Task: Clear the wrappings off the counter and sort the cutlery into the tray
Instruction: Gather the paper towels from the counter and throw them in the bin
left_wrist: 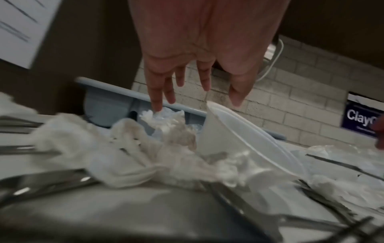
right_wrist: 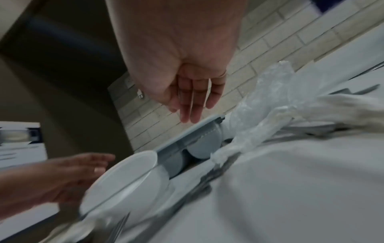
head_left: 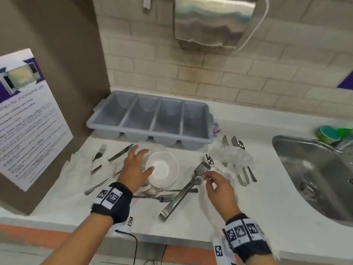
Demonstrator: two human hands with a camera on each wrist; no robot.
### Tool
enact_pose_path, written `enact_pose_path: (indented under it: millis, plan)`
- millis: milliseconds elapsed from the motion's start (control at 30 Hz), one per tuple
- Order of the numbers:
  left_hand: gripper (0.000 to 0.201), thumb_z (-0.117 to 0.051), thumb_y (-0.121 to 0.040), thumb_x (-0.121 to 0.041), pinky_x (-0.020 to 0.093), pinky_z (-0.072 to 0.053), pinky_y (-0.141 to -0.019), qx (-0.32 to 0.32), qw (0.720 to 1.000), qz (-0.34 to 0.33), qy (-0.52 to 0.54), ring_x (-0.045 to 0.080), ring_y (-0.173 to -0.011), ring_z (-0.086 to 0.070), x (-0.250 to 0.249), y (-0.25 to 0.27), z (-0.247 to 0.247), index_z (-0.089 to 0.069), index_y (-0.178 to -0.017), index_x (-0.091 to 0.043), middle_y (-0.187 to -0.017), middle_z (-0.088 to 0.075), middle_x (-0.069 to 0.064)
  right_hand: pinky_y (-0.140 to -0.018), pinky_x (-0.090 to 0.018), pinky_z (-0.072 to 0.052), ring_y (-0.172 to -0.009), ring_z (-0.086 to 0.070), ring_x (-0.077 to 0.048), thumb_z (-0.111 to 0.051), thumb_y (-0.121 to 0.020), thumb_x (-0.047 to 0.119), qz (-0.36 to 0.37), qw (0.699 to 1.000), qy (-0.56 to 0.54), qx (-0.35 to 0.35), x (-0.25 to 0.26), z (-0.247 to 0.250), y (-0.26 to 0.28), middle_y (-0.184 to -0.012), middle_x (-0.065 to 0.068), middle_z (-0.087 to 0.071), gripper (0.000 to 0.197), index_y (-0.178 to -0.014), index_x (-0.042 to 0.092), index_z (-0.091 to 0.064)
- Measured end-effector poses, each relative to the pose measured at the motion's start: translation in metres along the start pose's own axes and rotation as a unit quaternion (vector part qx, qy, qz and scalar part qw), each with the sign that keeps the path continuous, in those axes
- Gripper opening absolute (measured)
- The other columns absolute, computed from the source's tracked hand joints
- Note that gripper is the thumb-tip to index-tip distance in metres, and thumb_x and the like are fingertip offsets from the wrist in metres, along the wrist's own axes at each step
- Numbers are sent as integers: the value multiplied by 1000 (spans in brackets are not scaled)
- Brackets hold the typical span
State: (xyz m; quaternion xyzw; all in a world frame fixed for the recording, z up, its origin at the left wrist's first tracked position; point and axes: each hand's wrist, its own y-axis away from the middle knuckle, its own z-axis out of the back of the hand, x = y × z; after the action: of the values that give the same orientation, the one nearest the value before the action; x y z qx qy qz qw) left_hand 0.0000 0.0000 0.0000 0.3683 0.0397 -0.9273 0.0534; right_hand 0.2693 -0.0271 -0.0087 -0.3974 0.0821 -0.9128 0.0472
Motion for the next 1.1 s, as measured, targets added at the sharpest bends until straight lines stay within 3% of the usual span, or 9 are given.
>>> enact_pose_path:
  millis: [67, 167, 233, 333, 433, 633, 800, 933, 1100]
  plan:
    - [65, -71, -77, -25, 39, -36, -111, 33, 999, -2, -16, 28, -135, -37, 2, -19, -5, -40, -135, -24, -156, -14, 7, -76, -18, -44, -82, -57, -3, -55, -86, 2, -5, 998, 15, -55, -1, 5, -24, -91, 11, -61, 24, -103, 16, -64]
    - [62, -67, -80, -18, 38, -42, -106, 104, 994, 1, -33, 27, -125, -49, 8, -40, -11, -40, -135, -23, -156, -16, 7, -96, -44, -47, -113, -49, -23, -64, -81, 7, 3, 993, 79, -88, -8, 16, -65, -125, -4, -53, 34, -114, 14, -58]
    - [58, -64, -81, -10, 38, -42, -107, 118, 993, -2, -21, 26, -122, -50, 14, -48, -14, -42, -134, -21, -153, -24, 9, -110, -52, -32, -134, -30, -32, -73, -75, 21, -41, 981, 185, -45, -17, 25, -88, -149, -11, -31, 58, -128, 19, -49]
    - [56, -62, -80, -3, 36, -40, -107, 123, 992, -2, 2, 26, -123, -48, 23, -57, -15, -45, -131, -17, -140, -45, 11, -112, -60, -16, -144, -6, -35, -80, -67, 30, -110, 941, 302, 107, -33, 40, -118, -159, -6, 4, 98, -145, 29, -21]
    - [59, -63, -80, -3, 36, -43, -100, 141, 989, 28, 18, 29, -114, -54, 29, -59, -16, -42, -133, -17, -131, -55, 15, -113, -57, -21, -142, -10, -41, -83, -65, 25, -142, 909, 314, 233, -52, 41, -137, -159, -7, 10, 112, -148, 31, -7]
    - [64, -64, -81, -10, 38, -43, -100, 173, 981, 71, -44, 32, -119, -53, 37, -60, -19, -36, -139, -11, -134, -55, 15, -113, -37, -31, -139, -29, -29, -79, -69, 13, -120, 906, 304, 269, -83, 24, -147, -157, -11, -9, 97, -146, 18, -20]
    - [44, -66, -78, -8, 32, -43, -71, 160, 980, 116, -30, 33, -96, -58, 33, -62, -16, -54, -120, -1, -113, -64, 19, -97, -22, -38, -116, -54, -26, -66, -78, 6, -92, 934, 288, 193, -92, 20, -147, -140, -13, -43, 53, -127, 0, -49]
    - [27, -70, -76, -6, 31, -39, -73, 116, 985, 129, 25, 34, -93, -61, 33, -71, -9, -63, -97, 9, -101, -66, 24, -77, -23, -43, -98, -63, -30, -58, -76, -5, -77, 949, 261, 161, -96, 17, -148, -110, -17, -65, 47, -122, -2, -46]
    - [31, -64, -83, -12, 38, -46, -75, 43, 968, 175, 174, 28, -91, -56, 20, -78, 23, -60, -112, -3, -101, -61, 13, -71, -23, -49, -88, -61, -27, -62, -71, -10, -115, 971, 198, 69, -97, 30, -153, -115, -16, -63, 36, -106, -2, -59]
